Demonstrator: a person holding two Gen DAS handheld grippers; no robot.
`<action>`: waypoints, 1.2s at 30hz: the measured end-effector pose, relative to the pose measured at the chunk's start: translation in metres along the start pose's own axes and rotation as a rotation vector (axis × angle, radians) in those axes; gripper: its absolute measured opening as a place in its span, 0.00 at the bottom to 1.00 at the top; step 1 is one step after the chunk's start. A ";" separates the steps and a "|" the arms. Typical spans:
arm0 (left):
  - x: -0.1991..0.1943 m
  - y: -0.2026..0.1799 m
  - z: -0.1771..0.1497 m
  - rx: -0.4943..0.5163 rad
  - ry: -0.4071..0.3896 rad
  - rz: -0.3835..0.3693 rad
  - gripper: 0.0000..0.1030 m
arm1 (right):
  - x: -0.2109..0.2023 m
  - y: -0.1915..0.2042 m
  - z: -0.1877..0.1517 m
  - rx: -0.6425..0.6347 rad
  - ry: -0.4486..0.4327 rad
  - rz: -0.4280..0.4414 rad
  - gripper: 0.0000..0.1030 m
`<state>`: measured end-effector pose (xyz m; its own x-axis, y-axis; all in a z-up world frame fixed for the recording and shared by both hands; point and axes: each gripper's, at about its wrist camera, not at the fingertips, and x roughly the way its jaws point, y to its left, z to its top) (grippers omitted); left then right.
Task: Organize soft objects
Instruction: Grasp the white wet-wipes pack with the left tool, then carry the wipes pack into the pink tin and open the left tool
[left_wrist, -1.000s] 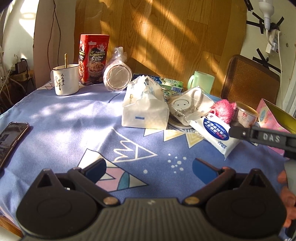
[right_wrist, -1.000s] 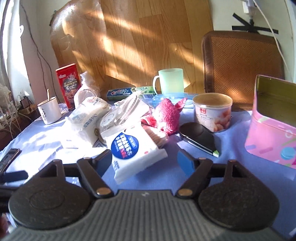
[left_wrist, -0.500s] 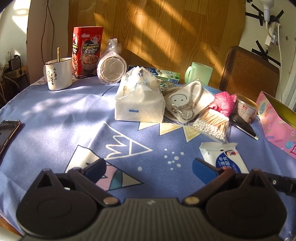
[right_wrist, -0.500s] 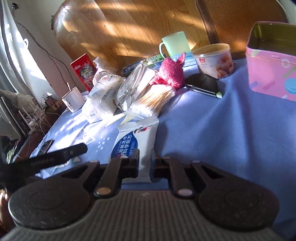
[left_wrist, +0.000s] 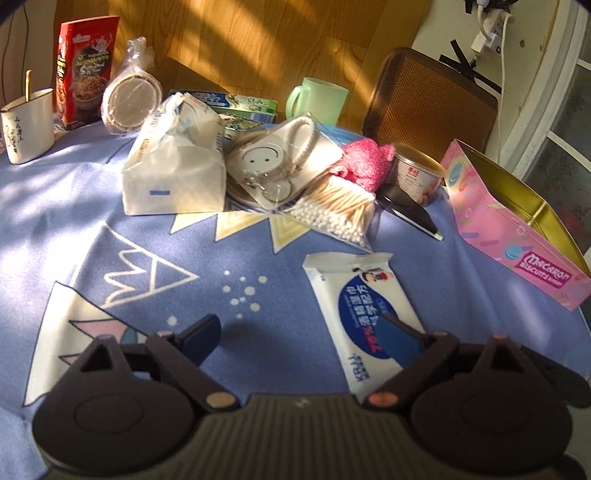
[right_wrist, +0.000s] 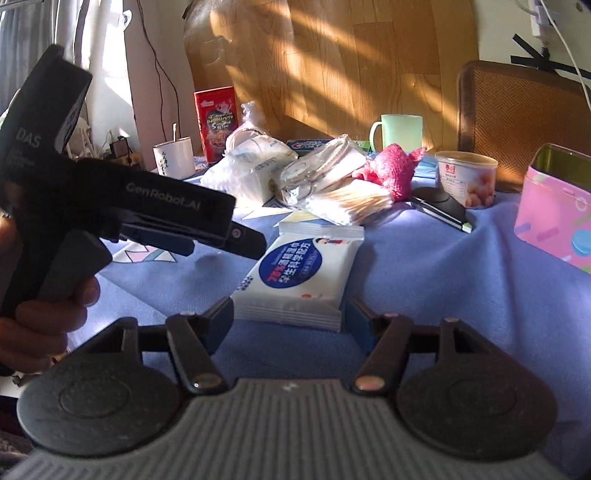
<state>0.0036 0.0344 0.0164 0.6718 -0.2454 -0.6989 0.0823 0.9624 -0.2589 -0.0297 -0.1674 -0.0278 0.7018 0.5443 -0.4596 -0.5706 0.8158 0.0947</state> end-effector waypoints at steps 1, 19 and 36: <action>0.004 -0.003 0.001 0.007 0.015 -0.023 0.88 | 0.004 0.000 0.000 -0.011 0.006 -0.007 0.68; 0.011 -0.123 0.027 0.307 -0.080 -0.188 0.71 | -0.029 -0.028 0.005 0.017 -0.175 -0.289 0.39; 0.049 -0.118 0.024 0.261 0.074 -0.178 0.70 | -0.020 -0.056 -0.016 0.076 -0.107 -0.300 0.62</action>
<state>0.0443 -0.0888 0.0287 0.5754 -0.4112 -0.7070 0.3863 0.8985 -0.2082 -0.0185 -0.2269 -0.0383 0.8769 0.2915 -0.3821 -0.3009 0.9530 0.0366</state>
